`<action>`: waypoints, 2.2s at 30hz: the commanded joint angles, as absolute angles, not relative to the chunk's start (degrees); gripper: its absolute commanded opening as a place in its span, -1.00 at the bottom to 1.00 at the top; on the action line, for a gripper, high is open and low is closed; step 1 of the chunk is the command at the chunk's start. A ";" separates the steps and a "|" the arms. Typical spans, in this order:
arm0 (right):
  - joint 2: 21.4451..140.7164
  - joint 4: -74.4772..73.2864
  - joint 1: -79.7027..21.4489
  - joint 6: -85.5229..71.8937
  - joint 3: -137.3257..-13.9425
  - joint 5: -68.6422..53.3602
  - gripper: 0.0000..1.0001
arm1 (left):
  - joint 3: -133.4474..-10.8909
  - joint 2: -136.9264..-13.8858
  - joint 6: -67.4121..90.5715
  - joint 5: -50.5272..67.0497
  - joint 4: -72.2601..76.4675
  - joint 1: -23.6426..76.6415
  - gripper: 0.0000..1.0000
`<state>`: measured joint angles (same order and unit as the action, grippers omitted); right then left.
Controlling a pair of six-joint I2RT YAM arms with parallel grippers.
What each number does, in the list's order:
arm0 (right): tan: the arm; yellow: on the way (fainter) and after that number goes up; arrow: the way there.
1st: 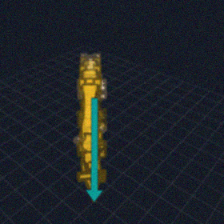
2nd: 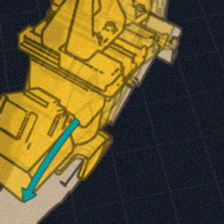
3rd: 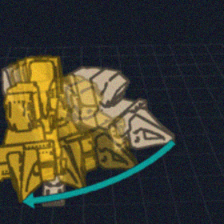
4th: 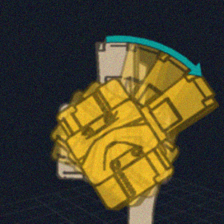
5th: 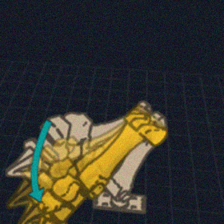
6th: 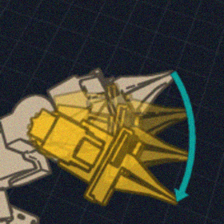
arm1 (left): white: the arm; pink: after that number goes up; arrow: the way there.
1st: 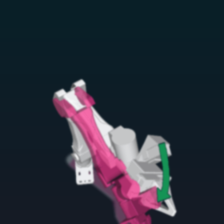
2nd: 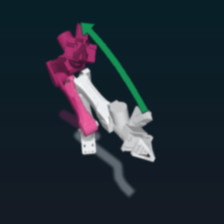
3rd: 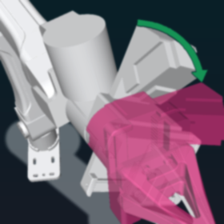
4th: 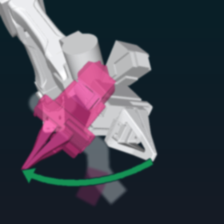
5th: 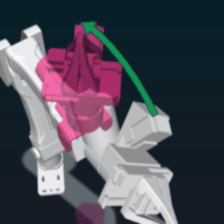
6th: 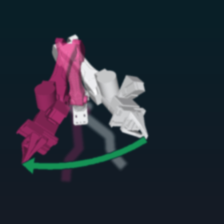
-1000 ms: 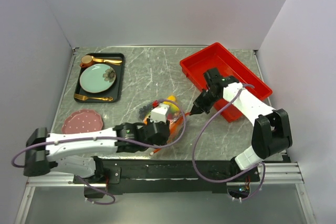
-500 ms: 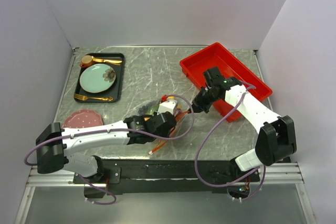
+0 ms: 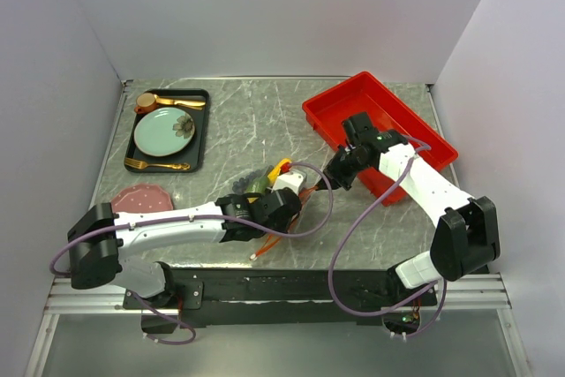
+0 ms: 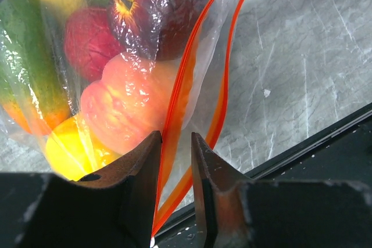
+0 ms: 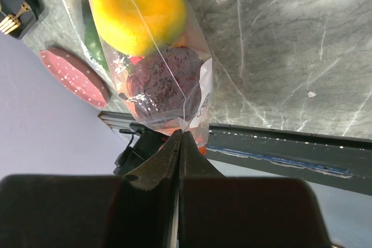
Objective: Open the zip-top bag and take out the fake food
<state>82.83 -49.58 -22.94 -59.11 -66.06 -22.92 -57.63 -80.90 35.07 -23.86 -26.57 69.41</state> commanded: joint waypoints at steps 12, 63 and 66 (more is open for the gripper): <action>80.95 -49.83 -23.82 -59.50 -70.40 -22.41 -1.00 | -58.36 -80.95 33.40 -23.55 -23.38 69.43 -0.69; 60.20 -42.89 -35.31 -54.05 -64.16 -1.24 0.00 | -73.30 -81.65 44.03 -7.21 -31.99 52.04 -0.99; 64.24 -41.23 -41.28 -53.53 -63.90 -2.10 -0.06 | -72.78 -82.35 45.17 -5.89 -31.99 49.58 -0.99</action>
<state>60.55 -46.30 -34.96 -55.35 -64.58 -3.79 -71.31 -81.56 42.48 -9.72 -32.36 52.03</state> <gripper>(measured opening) 0.489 0.020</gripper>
